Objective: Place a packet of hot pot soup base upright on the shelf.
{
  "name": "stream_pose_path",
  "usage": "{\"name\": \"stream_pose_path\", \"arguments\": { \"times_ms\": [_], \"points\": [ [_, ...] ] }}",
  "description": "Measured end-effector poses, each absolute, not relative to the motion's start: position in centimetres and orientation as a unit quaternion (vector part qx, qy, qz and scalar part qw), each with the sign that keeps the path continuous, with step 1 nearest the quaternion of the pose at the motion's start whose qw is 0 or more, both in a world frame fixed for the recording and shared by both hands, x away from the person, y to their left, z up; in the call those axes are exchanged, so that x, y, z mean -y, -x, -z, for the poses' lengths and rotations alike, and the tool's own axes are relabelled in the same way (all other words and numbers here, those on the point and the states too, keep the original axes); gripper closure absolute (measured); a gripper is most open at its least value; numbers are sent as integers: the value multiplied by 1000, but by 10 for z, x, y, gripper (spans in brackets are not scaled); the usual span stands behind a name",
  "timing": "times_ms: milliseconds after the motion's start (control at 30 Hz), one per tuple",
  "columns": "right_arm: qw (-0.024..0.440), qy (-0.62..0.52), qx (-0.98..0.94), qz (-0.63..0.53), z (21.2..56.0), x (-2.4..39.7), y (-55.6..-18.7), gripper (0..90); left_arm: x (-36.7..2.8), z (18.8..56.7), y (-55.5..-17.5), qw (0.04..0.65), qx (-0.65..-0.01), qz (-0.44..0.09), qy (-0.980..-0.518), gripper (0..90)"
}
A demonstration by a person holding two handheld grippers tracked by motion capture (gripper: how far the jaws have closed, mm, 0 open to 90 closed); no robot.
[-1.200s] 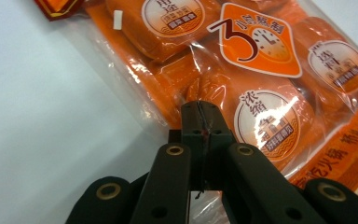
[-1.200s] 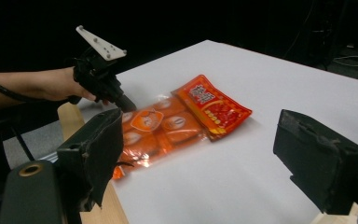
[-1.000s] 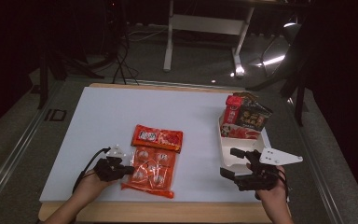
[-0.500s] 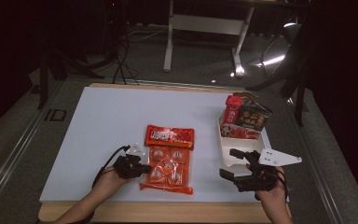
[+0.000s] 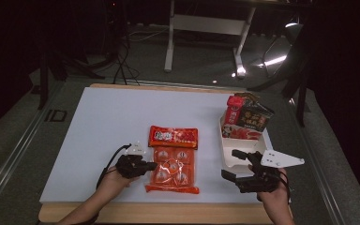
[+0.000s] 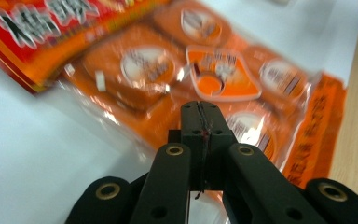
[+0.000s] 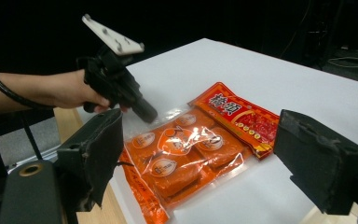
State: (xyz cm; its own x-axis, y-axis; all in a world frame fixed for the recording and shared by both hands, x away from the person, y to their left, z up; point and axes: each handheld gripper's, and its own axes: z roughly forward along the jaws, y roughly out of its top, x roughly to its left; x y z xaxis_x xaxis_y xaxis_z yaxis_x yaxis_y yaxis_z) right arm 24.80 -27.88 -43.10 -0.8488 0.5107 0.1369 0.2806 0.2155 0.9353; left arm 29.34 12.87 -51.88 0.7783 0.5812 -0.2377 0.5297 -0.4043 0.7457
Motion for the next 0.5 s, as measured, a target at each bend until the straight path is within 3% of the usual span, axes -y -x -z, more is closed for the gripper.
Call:
{"name": "stream_pose_path", "arguments": {
  "times_ms": [200,267,500],
  "points": [
    [100,-257,-772,-573,432,279,-248,160,-133,504,-294,437,-338,0,-834,788],
    [105,-253,-774,-572,432,279,-249,198,-135,501,-292,450,-334,-2,-828,753],
    [100,-253,-766,-583,433,278,-250,197,-139,490,-290,471,-333,-31,-816,666]
  ]
}}
